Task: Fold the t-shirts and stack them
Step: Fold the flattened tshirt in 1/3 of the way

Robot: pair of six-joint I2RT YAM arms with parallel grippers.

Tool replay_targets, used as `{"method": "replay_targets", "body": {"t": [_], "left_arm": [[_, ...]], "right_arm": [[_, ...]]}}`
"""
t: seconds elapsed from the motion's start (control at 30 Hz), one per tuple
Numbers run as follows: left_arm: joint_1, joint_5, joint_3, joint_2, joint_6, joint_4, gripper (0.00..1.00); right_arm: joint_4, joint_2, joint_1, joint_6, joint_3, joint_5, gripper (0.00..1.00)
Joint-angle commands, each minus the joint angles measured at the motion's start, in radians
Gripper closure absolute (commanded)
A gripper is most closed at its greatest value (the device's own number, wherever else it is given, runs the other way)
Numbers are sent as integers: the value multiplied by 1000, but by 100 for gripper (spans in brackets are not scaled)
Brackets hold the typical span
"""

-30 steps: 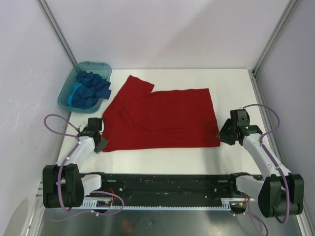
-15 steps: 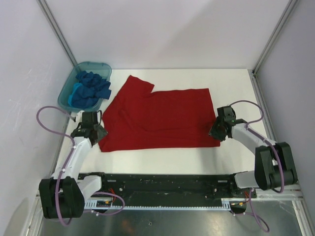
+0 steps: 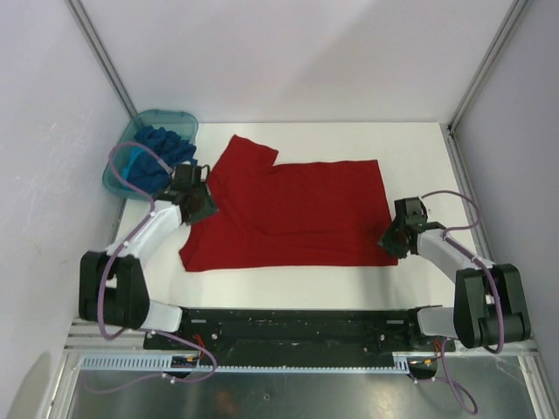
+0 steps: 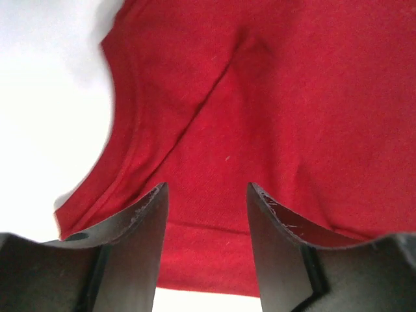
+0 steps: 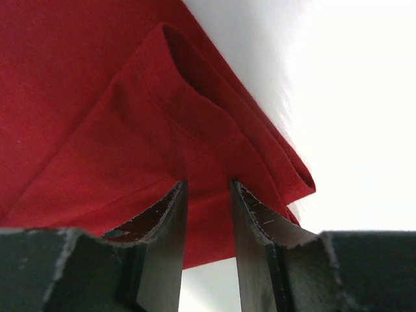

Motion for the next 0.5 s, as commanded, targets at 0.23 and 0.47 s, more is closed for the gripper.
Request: {"method": "replay_targets", "body": {"t": [0.23, 0.47], "left_arm": [[-68, 95, 304, 326, 154, 82, 45], [-96, -43, 411, 462, 229, 51, 46]], "right_arm": [[-78, -148, 147, -15, 111, 69, 60], [66, -23, 234, -61, 214, 49, 60]]}}
